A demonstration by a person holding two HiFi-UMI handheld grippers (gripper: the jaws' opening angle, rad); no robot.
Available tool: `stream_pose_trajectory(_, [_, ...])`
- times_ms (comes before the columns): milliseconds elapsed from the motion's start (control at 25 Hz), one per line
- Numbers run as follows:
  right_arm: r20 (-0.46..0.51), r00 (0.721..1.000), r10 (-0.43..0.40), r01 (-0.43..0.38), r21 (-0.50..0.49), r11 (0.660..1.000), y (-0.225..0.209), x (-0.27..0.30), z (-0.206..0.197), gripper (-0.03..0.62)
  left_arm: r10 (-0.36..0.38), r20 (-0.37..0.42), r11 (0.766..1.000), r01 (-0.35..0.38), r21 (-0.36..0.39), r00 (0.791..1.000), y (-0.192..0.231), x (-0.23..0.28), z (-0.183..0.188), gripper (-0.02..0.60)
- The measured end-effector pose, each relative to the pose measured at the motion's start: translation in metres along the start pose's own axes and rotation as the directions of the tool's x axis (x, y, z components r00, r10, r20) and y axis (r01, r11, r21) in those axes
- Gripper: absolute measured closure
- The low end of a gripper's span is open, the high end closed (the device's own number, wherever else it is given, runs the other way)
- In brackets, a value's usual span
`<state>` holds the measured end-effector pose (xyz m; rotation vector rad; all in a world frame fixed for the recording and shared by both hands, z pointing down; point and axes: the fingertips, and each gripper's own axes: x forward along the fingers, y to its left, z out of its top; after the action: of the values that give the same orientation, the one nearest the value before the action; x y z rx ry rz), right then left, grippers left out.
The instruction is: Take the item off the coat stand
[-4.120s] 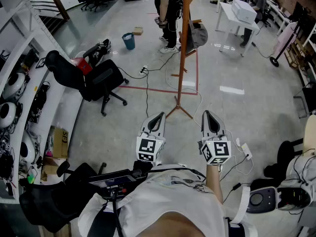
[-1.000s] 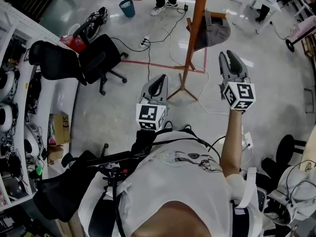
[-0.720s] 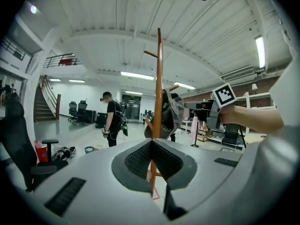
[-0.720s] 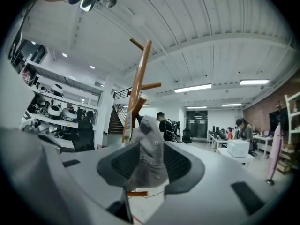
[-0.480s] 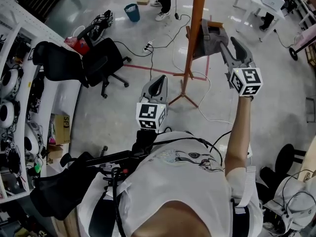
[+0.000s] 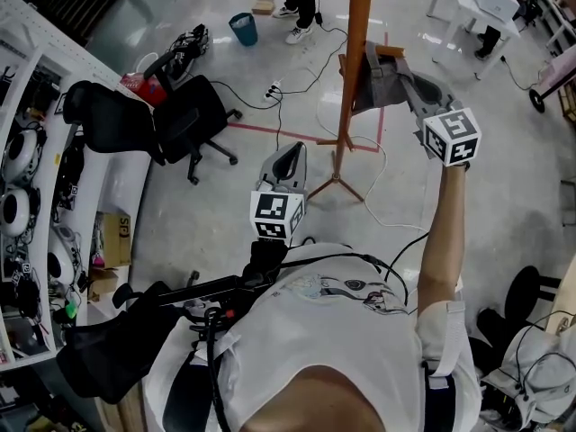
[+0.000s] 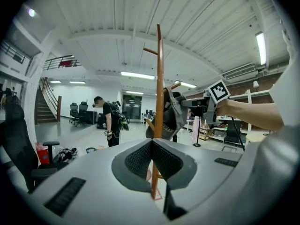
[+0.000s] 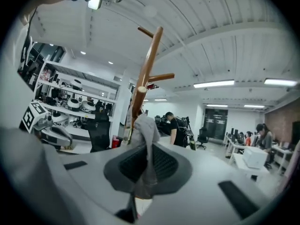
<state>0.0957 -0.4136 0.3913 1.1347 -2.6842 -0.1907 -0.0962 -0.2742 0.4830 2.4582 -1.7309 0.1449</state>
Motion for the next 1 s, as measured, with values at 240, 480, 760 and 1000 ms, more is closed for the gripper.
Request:
stream_pose_trajectory(240, [0.053, 0.998, -0.045, 0.045, 0.002, 0.999, -0.001, -0.012, 0.019, 0.576, 0.004, -0.001, 1.000, -0.004, 0.000, 1.000, -0.001, -0.002, 0.000, 0.580])
stream_pose_trajectory(480, [0.140, 0.980, -0.141, 0.142, 0.000, 0.990, -0.016, -0.045, 0.056, 0.576, 0.002, 0.002, 1.000, -0.002, 0.003, 1.000, -0.001, -0.004, 0.002, 0.580])
stream_pose_trajectory(760, [0.164, 0.939, -0.301, 0.305, 0.001, 0.952, -0.038, -0.092, 0.069, 0.576, -0.024, 0.009, 1.000, 0.024, 0.008, 1.000, -0.009, -0.001, 0.004, 0.579])
stream_pose_trajectory(1000, [0.116, 0.922, -0.371, 0.372, 0.009, 0.928, -0.033, -0.132, 0.054, 0.576, -0.062, -0.001, 0.998, 0.062, 0.017, 0.998, -0.021, 0.004, 0.004, 0.578])
